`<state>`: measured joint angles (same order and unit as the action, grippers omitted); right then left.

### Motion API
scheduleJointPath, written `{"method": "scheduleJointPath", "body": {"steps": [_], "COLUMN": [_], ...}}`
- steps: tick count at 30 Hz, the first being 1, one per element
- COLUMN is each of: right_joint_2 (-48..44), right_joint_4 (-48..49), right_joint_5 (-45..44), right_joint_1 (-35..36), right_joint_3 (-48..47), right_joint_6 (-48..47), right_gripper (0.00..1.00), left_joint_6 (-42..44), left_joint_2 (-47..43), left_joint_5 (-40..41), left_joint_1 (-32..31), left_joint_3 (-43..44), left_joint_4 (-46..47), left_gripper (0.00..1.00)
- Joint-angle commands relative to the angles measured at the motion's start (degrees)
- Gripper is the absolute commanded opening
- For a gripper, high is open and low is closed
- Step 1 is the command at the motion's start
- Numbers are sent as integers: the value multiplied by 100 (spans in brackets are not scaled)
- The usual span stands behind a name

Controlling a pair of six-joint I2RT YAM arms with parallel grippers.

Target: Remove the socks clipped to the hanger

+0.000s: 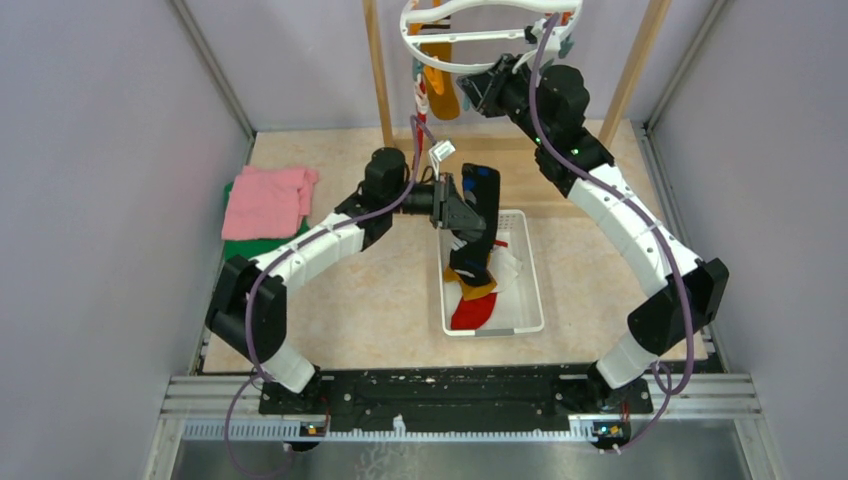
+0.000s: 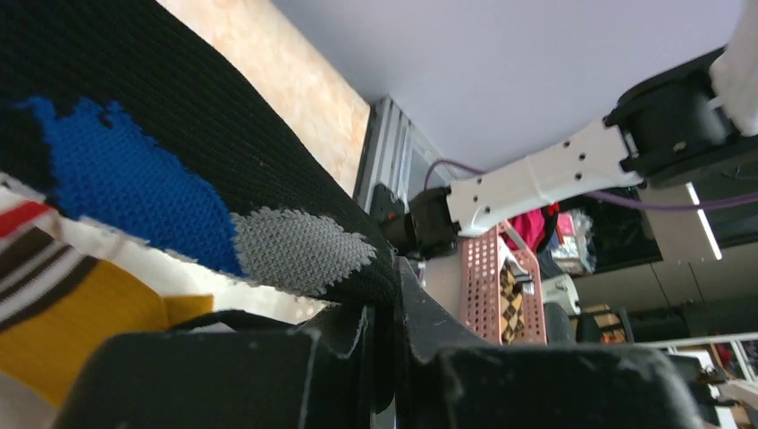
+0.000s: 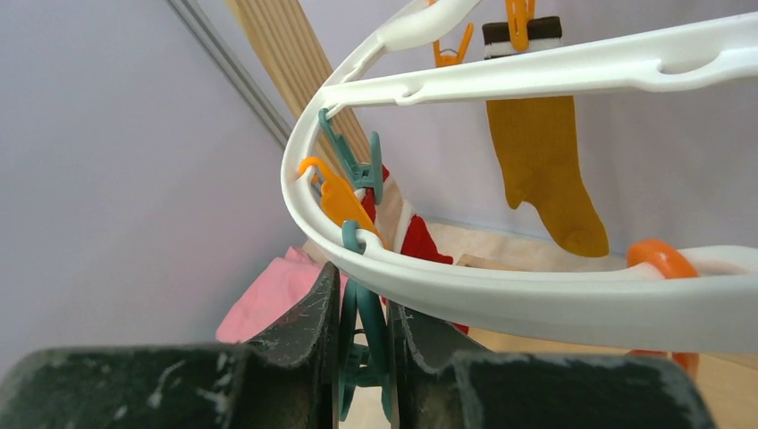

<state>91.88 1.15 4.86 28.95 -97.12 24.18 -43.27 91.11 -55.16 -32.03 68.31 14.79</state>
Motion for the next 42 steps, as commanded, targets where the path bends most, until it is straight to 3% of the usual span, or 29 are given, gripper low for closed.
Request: {"method": "scheduleJointPath", "body": {"steps": [1,2,3,8,10,11,17,24,28,31,36,42], "right_joint_2": [-255,-253,-257,-256,-263,-271,-360,-672,-802,-887,-952,-1033], "right_joint_4": [-43,-59,-69,-106,-106,-106,-314,-481,-525,-666,-730,-828], "right_joint_5": [146,153,153,146,150,149,120,177,195,160,351,385], "right_joint_1": [-88,-99,-100,-127,-133,-133,-164,-403,-482,-553,-763,-1116], "right_joint_3": [-145,-149,-147,-170,-166,-155,-105,231,446,482,475,458], "right_joint_6": [43,45,55,134,118,109,98,92,147,96,197,334], "right_gripper": [0,0,0,0,0,0,0,0,2,2,2,2], "left_joint_6": [383,469,559,1330,1576,1735,3161,4226,4337,3970,3631,3684], "left_joint_2": [-125,-110,-85,-13,-50,-43,93,-43,-471,-657,-927,-79], "left_joint_5": [48,77,111,243,159,138,-215,-187,58,390,577,521], "left_joint_1": [-199,-232,-274,-518,-532,-538,-187,745,740,1072,1454,1581], "left_joint_3": [-383,-440,-509,-454,-418,-366,777,1312,753,657,336,1335], "left_joint_4": [-367,-463,-574,-1425,-1586,-1748,-3729,-5067,-4557,-4137,-2425,-2178], "left_gripper": [0,1,8,68,96,99,99,99,99,99,99,99]}}
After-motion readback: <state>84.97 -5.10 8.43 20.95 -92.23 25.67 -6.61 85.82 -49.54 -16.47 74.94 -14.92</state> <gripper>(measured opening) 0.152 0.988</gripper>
